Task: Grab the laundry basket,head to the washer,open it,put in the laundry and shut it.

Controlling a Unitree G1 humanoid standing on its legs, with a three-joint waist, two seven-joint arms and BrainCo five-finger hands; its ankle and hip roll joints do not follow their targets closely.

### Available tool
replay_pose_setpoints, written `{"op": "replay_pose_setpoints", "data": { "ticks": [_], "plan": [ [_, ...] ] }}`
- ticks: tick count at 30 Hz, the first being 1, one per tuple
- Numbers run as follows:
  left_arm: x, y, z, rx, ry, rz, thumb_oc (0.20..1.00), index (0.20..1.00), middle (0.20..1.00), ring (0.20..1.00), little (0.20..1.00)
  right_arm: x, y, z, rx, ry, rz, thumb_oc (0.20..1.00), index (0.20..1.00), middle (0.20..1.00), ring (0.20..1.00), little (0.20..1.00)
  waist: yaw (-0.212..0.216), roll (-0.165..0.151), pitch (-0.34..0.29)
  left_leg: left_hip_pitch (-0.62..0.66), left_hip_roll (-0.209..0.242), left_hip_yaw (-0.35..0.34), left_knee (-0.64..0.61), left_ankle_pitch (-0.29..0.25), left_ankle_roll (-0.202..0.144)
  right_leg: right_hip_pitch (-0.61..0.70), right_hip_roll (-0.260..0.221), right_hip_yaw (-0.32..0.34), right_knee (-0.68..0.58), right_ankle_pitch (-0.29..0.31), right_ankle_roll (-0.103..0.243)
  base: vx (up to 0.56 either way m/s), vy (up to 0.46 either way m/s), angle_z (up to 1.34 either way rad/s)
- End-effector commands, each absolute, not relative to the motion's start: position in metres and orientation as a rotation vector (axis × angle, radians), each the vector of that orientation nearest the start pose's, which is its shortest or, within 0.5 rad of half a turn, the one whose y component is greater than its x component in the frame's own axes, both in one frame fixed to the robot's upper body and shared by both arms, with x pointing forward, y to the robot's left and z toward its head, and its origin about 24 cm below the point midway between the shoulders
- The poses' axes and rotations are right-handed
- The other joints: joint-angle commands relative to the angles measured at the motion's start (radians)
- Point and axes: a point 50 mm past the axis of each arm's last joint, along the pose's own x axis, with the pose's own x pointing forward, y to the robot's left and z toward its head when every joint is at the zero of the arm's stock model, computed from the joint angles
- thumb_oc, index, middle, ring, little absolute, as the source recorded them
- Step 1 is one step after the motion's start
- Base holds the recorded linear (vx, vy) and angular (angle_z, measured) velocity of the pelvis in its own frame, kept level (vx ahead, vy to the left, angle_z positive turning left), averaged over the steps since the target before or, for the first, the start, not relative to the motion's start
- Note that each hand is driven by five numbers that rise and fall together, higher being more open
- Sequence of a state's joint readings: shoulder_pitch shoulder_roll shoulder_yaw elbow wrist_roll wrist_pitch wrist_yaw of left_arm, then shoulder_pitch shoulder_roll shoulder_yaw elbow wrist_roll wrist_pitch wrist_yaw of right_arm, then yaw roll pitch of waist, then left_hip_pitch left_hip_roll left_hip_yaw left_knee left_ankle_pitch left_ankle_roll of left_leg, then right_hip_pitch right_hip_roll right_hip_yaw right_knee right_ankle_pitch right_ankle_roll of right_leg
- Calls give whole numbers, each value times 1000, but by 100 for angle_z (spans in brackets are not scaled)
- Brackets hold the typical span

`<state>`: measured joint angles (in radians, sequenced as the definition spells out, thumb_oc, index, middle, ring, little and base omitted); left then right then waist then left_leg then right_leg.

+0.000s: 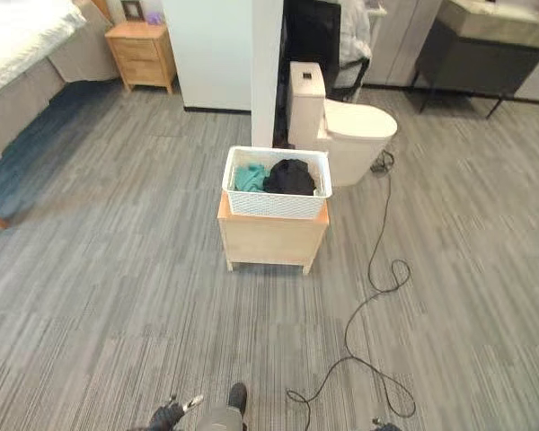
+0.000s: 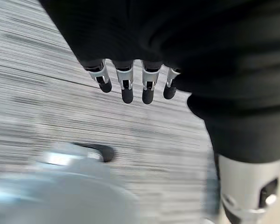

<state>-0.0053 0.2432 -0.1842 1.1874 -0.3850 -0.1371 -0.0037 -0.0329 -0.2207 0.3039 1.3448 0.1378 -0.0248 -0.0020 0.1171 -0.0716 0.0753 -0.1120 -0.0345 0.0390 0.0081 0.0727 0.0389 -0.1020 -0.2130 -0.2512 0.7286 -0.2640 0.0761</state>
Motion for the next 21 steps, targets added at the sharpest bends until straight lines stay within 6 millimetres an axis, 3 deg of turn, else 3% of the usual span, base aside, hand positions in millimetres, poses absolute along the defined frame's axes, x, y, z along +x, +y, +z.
{"op": "replay_pose_setpoints", "data": {
  "ticks": [1,3,4,5,6,7,8,9,10,12,15,18,20,21],
  "plan": [
    [126,246,-142,49,952,219,1000,1000,1000,1000,1000,93,-224,-164,-287,1254,19,1000,1000,1000,1000,1000,1,32,55,-19,13,0,52,-66,28,33,-22,1,-138,338,47,314,177,21],
    [127,246,-142,52,950,216,1000,1000,1000,1000,1000,91,-225,-165,-283,1259,15,1000,1000,1000,1000,1000,-11,40,59,12,17,-2,36,-73,26,22,-25,-24,-185,305,40,318,12,19],
    [133,245,-140,70,936,200,1000,1000,1000,1000,1000,86,-225,-166,-279,1280,8,1000,1000,1000,1000,1000,-34,50,59,75,32,4,-2,-93,5,-4,-19,-68,-402,254,31,411,-35,15],
    [133,245,-140,70,936,200,1000,1000,1000,1000,1000,86,-225,-166,-279,1280,8,1000,1000,1000,1000,1000,-34,51,60,77,32,4,-3,-94,4,-2,-18,-69,-403,255,31,523,-139,-10],
    [137,243,-140,77,929,189,1000,1000,1000,1000,1000,80,-228,-167,-273,1304,-6,1000,1000,1000,1000,1000,-52,40,59,118,23,-4,-9,-124,-7,-23,0,-47,-600,299,51,220,-89,-17],
    [137,243,-140,77,929,189,1000,1000,1000,1000,1000,80,-228,-167,-273,1303,-6,1000,1000,1000,1000,1000,-52,40,58,116,23,-4,-9,-124,-7,-22,1,-48,-604,302,51,443,-169,-17],
    [139,240,-140,79,922,180,1000,1000,1000,1000,1000,72,-229,-168,-251,1330,-26,1000,1000,1000,1000,1000,-72,29,63,150,9,-25,7,-161,-11,-41,13,42,-720,352,77,221,-80,2],
    [139,241,-140,79,922,180,1000,1000,1000,1000,1000,72,-229,-168,-251,1330,-26,1000,1000,1000,1000,1000,-72,28,61,148,8,-25,8,-161,-10,-43,12,42,-721,354,77,438,-156,8],
    [142,239,-139,81,911,170,1000,1000,1000,1000,1000,65,-231,-169,-232,1352,-48,1000,1000,1000,1000,1000,-87,22,64,183,5,-37,15,-189,-17,-72,12,115,-793,397,102,218,-76,24],
    [140,236,-140,79,920,161,1000,1000,1000,1000,1000,59,-233,-169,-226,1368,-56,1000,1000,1000,1000,1000,-88,18,56,227,9,-42,7,-210,-26,-76,9,97,-816,414,113,379,-189,35],
    [134,235,-143,71,933,163,1000,1000,1000,1000,1000,45,-234,-170,-218,1401,-57,1000,1000,1000,1000,1000,-103,4,29,292,16,-73,-4,-250,-36,-48,14,111,-791,428,102,394,-228,29],
    [131,233,-145,51,946,178,1000,1000,1000,1000,1000,34,-238,-171,-224,1431,-60,1000,1000,1000,1000,1000,-120,10,15,329,75,-113,20,-276,-62,-84,70,155,-653,368,70,308,-317,23],
    [130,232,-145,40,948,181,1000,1000,1000,1000,1000,33,-239,-171,-223,1433,-64,1000,1000,1000,1000,1000,-116,16,11,324,100,-122,49,-265,-75,-81,83,139,-632,344,56,197,-276,21],
    [127,231,-146,22,952,193,1000,1000,1000,1000,1000,43,-243,-168,-238,1391,-83,1000,1000,1000,1000,1000,-107,23,11,270,134,-129,167,-196,-101,-47,103,99,-639,311,32,168,-330,26]
  ]
}}
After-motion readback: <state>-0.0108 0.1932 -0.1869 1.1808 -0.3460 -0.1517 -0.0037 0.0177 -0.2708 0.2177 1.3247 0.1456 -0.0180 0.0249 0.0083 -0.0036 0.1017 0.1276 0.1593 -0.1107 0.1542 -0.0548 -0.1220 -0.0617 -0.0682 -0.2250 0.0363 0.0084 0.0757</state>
